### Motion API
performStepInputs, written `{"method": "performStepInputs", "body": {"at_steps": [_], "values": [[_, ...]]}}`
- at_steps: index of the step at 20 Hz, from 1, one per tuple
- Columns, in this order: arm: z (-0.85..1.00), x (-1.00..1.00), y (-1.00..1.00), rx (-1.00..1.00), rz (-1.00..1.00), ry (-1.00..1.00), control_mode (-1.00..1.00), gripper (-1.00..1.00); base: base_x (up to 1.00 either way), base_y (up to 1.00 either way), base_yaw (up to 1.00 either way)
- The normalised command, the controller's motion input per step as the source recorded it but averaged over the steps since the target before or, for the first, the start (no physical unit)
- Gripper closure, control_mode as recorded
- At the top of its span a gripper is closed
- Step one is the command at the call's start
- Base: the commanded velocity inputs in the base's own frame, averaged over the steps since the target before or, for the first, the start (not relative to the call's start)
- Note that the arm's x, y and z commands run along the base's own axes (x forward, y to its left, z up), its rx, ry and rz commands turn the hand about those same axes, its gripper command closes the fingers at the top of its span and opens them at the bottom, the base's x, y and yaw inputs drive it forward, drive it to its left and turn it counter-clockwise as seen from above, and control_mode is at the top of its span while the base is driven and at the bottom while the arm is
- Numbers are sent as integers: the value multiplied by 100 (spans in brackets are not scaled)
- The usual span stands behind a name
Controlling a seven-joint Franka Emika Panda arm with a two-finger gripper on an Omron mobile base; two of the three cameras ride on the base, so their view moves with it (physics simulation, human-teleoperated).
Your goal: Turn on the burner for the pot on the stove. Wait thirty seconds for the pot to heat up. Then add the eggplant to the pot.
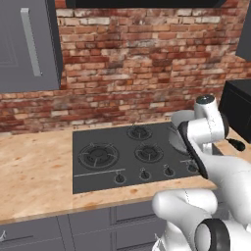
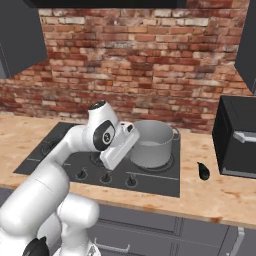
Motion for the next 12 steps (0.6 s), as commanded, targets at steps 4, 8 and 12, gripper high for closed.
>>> {"method": "performStepInputs", "body": {"at_steps": [4, 8, 12], "values": [[0, 13, -12, 0, 0, 0, -100, 100, 0, 0, 0], [0, 5, -8, 0, 0, 0, -100, 100, 0, 0, 0], [0, 1, -1, 0, 0, 0, -100, 100, 0, 0, 0]]}}
